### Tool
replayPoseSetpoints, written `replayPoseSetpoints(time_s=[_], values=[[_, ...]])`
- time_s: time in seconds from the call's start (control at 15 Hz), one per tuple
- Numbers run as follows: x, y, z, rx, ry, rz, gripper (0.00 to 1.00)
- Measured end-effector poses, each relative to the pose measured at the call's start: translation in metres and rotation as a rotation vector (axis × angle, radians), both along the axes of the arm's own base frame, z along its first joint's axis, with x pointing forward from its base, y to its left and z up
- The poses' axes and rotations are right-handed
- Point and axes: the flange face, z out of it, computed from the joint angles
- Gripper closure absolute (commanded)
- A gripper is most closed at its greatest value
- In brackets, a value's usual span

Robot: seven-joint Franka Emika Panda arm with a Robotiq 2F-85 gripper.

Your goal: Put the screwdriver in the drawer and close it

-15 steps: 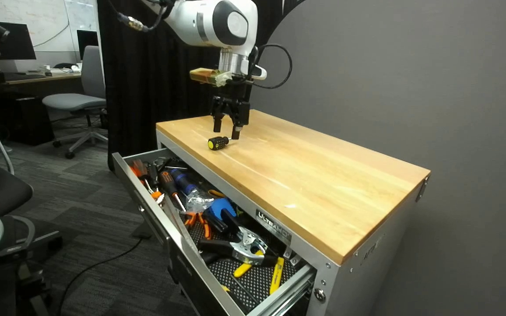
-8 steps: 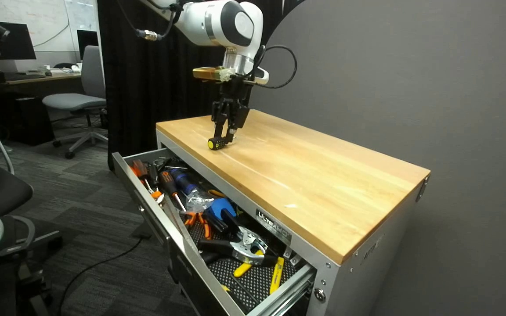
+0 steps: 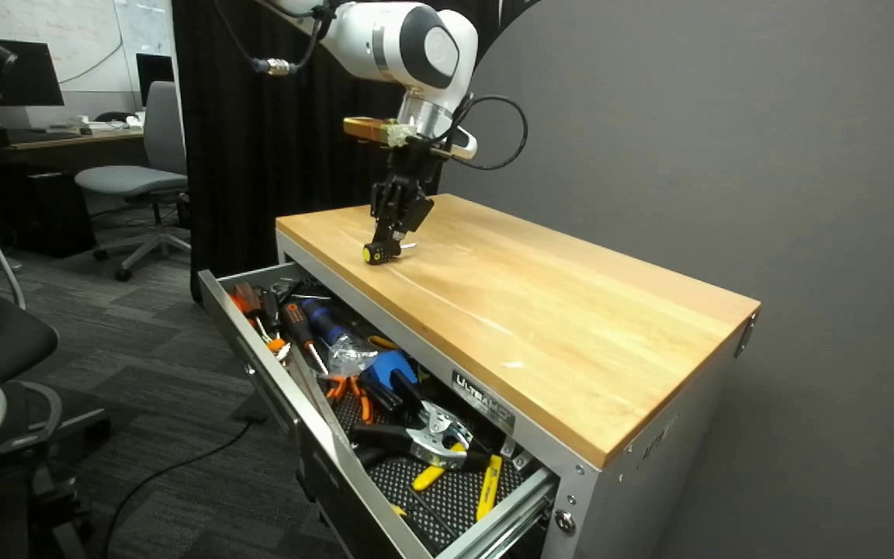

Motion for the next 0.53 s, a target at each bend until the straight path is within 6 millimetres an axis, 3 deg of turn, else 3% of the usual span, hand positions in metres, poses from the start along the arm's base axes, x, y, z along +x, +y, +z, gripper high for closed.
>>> replayPoseSetpoints(time_s=[0.53], values=[[-0.0019,-0.0109,0.0002,0.009,-0.001,-0.078,0.85]])
